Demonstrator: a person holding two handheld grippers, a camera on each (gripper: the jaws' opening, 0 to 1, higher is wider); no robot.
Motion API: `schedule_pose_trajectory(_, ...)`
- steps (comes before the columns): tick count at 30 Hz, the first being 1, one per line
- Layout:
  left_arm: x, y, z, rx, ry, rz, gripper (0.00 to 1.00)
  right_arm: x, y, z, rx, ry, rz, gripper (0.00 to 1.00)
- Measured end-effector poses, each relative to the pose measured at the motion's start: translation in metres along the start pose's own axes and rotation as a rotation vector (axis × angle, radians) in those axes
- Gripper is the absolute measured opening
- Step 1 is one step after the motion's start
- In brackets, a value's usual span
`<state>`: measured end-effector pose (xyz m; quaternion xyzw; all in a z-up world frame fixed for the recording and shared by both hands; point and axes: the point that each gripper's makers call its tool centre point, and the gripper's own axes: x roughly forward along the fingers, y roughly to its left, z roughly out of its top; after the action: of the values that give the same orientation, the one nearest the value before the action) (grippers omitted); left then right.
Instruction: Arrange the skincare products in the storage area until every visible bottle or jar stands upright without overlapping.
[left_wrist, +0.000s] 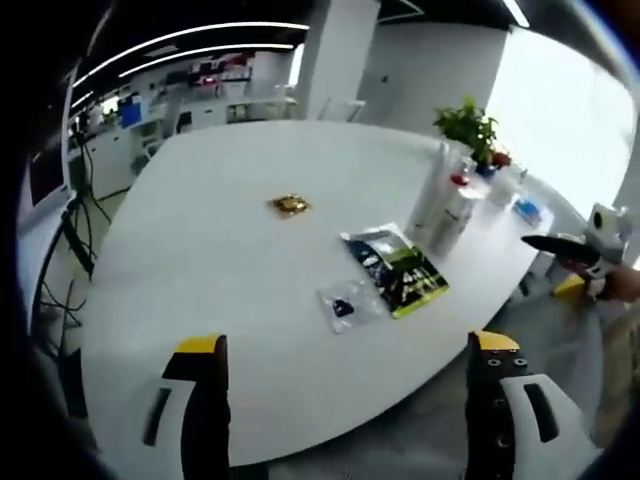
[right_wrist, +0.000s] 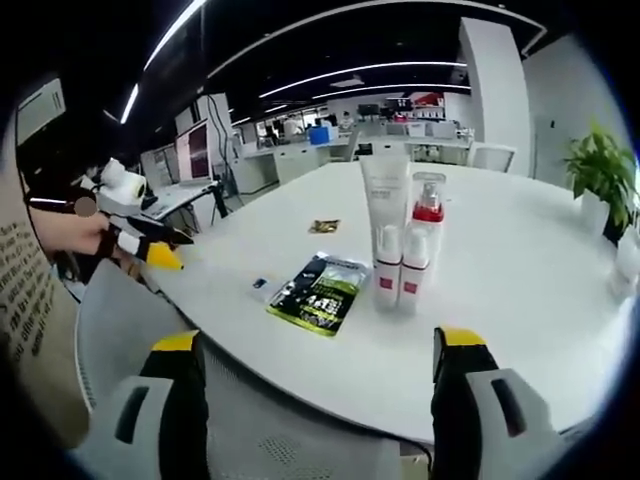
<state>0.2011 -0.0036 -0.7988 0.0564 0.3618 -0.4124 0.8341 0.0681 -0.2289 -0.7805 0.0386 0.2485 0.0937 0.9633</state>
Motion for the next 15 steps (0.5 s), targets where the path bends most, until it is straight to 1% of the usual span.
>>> schedule_pose_trajectory(11, -0.0004, 0.0033, -0.0010, -0.014, 0.012, 0.011, 0.96, 0.0007, 0.0034, -0.0017, -0.008, 0.012, 0.012, 0.94)
schedule_pose_trajectory(15, 0.0040, 0.0036, 0.0019, -0.020, 0.014, 0.013, 0.96, 0.0008, 0.0038, -0.0021, -0.010, 0.013, 0.013, 0.94)
